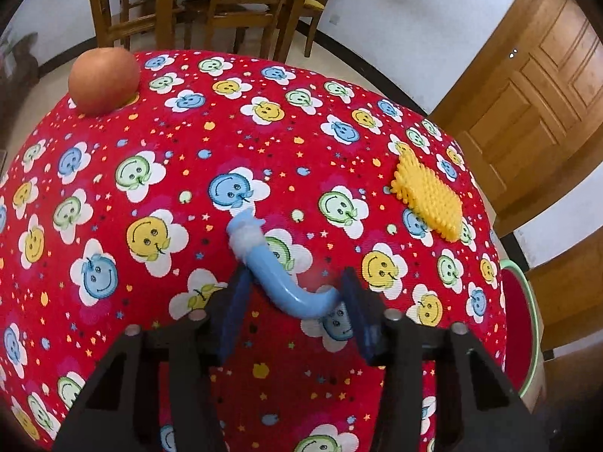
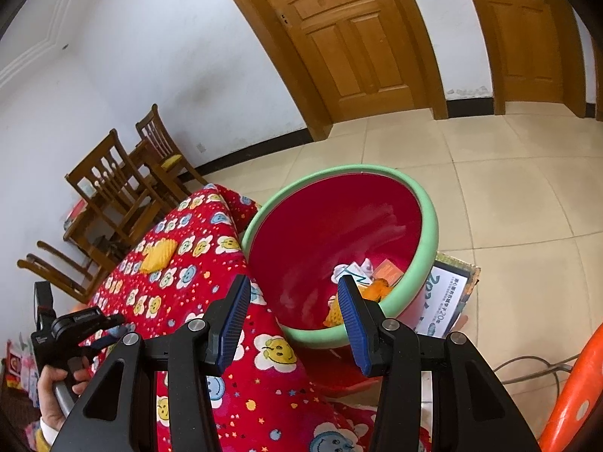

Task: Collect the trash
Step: 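Move the left gripper to the blue plastic tube and grasp it, then grasp the yellow foam net with the right gripper while the left gripper holds the blue tube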

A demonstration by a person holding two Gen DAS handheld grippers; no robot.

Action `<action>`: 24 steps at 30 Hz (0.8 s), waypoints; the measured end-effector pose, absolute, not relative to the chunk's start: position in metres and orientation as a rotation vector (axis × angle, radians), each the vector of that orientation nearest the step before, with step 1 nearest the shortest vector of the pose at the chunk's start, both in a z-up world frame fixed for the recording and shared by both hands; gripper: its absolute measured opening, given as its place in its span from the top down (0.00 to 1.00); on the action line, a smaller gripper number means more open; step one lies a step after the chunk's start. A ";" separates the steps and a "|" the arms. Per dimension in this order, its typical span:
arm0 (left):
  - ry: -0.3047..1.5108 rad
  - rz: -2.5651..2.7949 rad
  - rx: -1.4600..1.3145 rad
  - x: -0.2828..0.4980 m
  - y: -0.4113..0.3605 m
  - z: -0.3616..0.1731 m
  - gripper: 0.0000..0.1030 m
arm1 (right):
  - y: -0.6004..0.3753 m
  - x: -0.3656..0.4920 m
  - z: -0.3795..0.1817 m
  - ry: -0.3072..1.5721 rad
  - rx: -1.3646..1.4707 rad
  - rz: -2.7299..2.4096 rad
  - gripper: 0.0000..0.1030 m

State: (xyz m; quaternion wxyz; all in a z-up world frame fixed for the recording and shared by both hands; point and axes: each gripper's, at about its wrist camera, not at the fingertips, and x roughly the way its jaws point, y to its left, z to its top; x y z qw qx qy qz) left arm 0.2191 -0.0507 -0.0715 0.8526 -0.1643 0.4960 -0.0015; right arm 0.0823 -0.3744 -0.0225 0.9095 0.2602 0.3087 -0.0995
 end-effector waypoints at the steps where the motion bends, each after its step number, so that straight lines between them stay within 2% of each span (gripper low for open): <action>1: 1.044 -0.005 -0.343 0.220 -0.051 -0.071 0.53 | -0.373 0.083 -0.023 0.639 0.536 -0.201 0.52; 3: 1.043 -0.013 -0.342 0.220 -0.052 -0.071 0.54 | -0.371 0.085 -0.022 0.642 0.531 -0.194 0.52; 4: 1.042 -0.017 -0.343 0.220 -0.051 -0.071 0.60 | -0.371 0.086 -0.021 0.641 0.529 -0.192 0.52; 5: 1.040 -0.031 -0.344 0.220 -0.051 -0.070 0.86 | -0.370 0.087 -0.020 0.639 0.525 -0.190 0.52; 6: 1.046 -0.048 -0.348 0.220 -0.050 -0.070 0.91 | -0.368 0.087 -0.018 0.636 0.519 -0.186 0.52; 15: 1.066 -0.096 -0.323 0.217 -0.043 -0.063 0.91 | -0.344 0.100 -0.001 0.620 0.474 -0.131 0.52; 24: 0.951 -0.088 -0.216 0.215 -0.024 -0.014 0.91 | -0.305 0.132 0.020 0.631 0.404 -0.037 0.52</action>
